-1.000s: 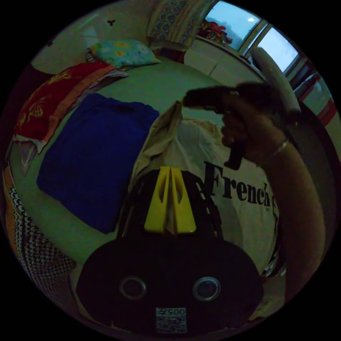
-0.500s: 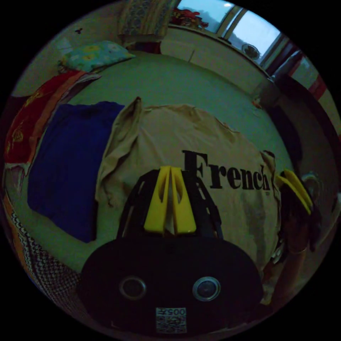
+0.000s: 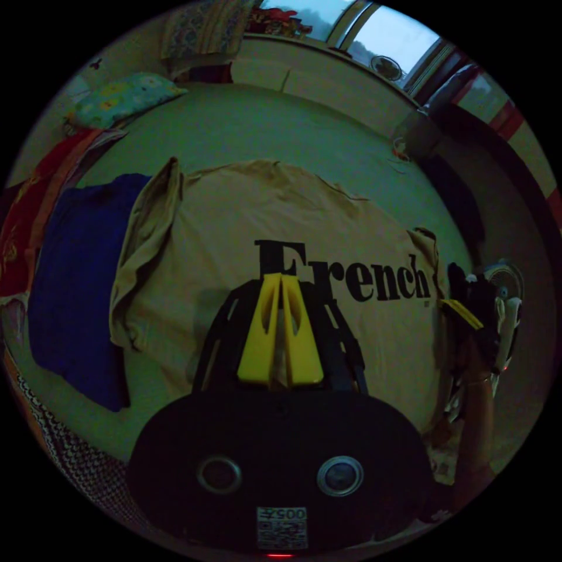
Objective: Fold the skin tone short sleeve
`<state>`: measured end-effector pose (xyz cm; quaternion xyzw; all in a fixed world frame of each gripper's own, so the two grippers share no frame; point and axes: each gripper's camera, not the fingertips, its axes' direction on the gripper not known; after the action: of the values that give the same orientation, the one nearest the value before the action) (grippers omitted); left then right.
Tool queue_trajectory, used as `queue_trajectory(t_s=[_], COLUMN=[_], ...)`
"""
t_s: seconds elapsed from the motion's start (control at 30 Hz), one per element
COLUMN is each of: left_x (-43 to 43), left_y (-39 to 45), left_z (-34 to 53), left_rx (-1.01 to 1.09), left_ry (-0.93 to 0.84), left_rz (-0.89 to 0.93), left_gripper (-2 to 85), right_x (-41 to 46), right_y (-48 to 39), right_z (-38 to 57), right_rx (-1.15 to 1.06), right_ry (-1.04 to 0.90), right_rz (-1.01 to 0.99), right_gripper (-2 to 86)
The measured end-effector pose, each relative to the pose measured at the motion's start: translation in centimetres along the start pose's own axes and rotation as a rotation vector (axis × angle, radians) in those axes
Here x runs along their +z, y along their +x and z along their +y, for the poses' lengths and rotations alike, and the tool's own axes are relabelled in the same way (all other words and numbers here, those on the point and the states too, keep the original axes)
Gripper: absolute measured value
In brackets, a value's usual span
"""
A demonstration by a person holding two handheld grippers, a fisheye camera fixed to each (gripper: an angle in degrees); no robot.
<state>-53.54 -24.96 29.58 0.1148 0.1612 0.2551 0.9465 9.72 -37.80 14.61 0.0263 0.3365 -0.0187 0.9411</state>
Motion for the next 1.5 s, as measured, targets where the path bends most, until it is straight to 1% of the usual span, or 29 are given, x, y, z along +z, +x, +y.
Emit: queue_trajectory(t_s=[0.07,0.13,0.2,0.27,0.33,0.37,0.43,0.57,0.63,0.73,0.87,0.97,1.0,1.03,1.1,1.17,1.2,1.23,1.33,1.4,1.47,1.5], left_x=[0.5,1.0,1.6,2.1,2.5,2.8,3.1,4.0,4.3,4.6,5.2,5.5,5.6,5.6,5.9,6.0,6.0,6.0,6.2,6.3,6.4,6.5], left_y=[0.4,0.8,1.5,2.0,2.5,2.7,3.1,3.9,4.0,4.2,4.4,4.5,4.5,4.5,4.6,4.6,4.6,4.5,4.4,4.5,4.6,4.6], left_z=[-0.3,-0.5,-0.8,-1.0,-1.2,-1.3,-1.5,-2.0,-2.1,-2.3,-2.6,-2.7,-2.8,-2.8,-2.9,-3.0,-3.0,-3.1,-3.2,-3.2,-3.3,-3.3], left_rx=[0.001,0.001,0.016,0.023,0.028,0.033,0.037,0.045,0.045,0.036,0.033,0.030,0.029,0.029,0.031,0.031,0.026,0.024,0.015,0.020,0.025,0.029], left_ry=[-0.008,-0.010,-0.020,-0.025,-0.027,-0.028,-0.025,-0.032,-0.036,-0.026,-0.035,-0.029,-0.026,-0.026,-0.028,-0.026,-0.020,-0.017,-0.010,-0.009,-0.013,-0.018], left_rz=[0.005,-0.003,-0.023,-0.037,-0.038,-0.030,-0.013,-0.023,-0.031,-0.017,0.015,0.020,0.029,0.033,0.041,0.036,0.036,0.038,0.060,0.051,0.035,0.026], left_gripper=[-0.6,-0.5,-0.5,-0.5,-0.5,-0.5,-0.5,-0.5,-0.5,-0.6,-0.6,-0.5,-0.5,-0.5,-0.5,-0.5,-0.5,-0.5,-0.5,-0.5,-0.5,-0.4], right_x=[0.0,0.6,0.8,0.4,-0.9,-1.1,-1.2,0.8,3.1,5.9,8.3,9.7,9.7,9.3,8.1,6.0,4.4,2.9,0.8,1.4,2.8,3.4], right_y=[2.3,4.7,5.7,5.8,4.8,4.5,2.5,-2.0,-5.4,-8.9,-12.4,-15.4,-16.4,-17.0,-17.3,-17.2,-17.2,-17.3,-18.0,-19.2,-20.9,-21.6], right_z=[-0.4,-1.2,-2.0,-2.7,-4.1,-4.6,-7.5,-12.6,-15.9,-19.1,-21.3,-21.9,-22.0,-22.1,-22.2,-21.4,-20.1,-18.4,-12.7,-9.5,-7.3,-6.6], right_rx=[0.103,0.197,0.207,0.161,0.065,0.043,-0.051,-0.183,-0.234,-0.225,-0.219,-0.310,-0.349,-0.380,-0.395,-0.407,-0.424,-0.438,-0.425,-0.431,-0.507,-0.526], right_ry=[0.008,-0.013,-0.033,-0.004,0.111,0.128,0.144,0.088,-0.004,-0.103,-0.175,-0.245,-0.225,-0.198,-0.158,-0.047,0.038,0.115,0.260,0.244,0.159,0.114], right_rz=[-0.035,-0.022,-0.044,-0.095,-0.177,-0.202,-0.330,-0.434,-0.493,-0.544,-0.537,-0.467,-0.382,-0.351,-0.400,-0.400,-0.394,-0.376,-0.325,-0.321,-0.295,-0.281], right_gripper=[1.6,1.2,1.7,3.9,8.0,9.0,11.3,12.5,12.5,11.7,10.9,10.4,7.6,4.3,0.0,-0.8,-0.9,-0.9,-0.4,0.7,3.0,5.7])
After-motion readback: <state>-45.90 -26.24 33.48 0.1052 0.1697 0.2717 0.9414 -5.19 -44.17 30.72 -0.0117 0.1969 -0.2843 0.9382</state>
